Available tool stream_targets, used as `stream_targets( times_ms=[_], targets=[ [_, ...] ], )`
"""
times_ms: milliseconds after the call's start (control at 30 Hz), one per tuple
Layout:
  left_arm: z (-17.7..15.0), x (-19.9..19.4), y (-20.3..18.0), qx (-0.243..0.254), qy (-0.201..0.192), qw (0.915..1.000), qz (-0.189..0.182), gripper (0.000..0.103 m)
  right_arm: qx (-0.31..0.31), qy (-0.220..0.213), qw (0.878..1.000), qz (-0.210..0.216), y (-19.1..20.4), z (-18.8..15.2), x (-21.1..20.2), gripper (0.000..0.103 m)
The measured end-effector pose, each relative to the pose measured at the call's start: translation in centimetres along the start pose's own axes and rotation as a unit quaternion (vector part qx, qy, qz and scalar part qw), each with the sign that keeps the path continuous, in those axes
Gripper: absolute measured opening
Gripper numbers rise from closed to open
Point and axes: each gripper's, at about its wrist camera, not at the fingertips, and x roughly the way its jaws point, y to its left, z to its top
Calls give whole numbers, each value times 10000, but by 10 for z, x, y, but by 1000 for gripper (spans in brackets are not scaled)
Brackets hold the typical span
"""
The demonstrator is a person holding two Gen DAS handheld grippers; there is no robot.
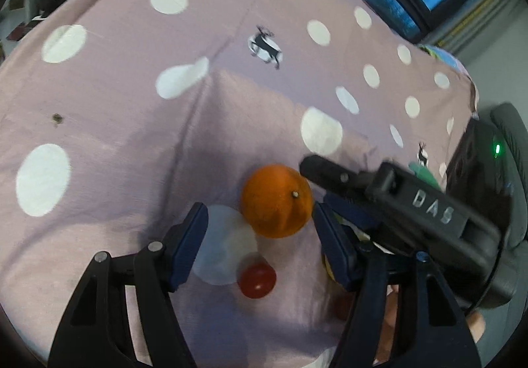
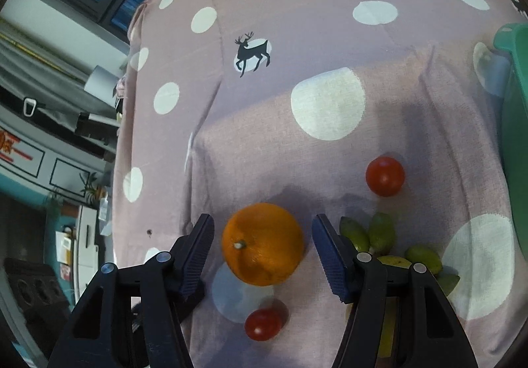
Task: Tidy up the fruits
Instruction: 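Lift the orange with the right gripper off the tablecloth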
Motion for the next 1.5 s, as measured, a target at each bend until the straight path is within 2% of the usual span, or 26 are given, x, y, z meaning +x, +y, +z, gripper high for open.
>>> stream_targets(
  times_ms=[133,233,267,467,633,833,1067,1500],
  targets=[
    [-3,14,-6,153,228,9996,-106,58,80,205,9995,234,-2,4,6,58],
    [-5,25,-9,214,403,9988,-161,57,19,311,9995,112,-1,6,12,58],
    [-6,28,-10,225,447,9986,-161,54,-3,337,9994,79,0,6,14,58],
    [-7,38,-10,271,560,9981,-52,53,-134,504,9986,1,0,9,22,58],
    [-5,41,-8,256,532,9982,-31,51,-304,548,9980,-109,3,7,27,58],
    [-5,41,-7,300,464,9984,-76,51,-330,530,9980,31,-1,8,27,57],
    [-3,40,-10,276,365,9989,-60,51,-418,458,9981,7,2,5,25,56],
    [-3,16,-25,526,-107,9985,-135,51,-519,-58,9986,100,13,-2,-6,56]
  ],
)
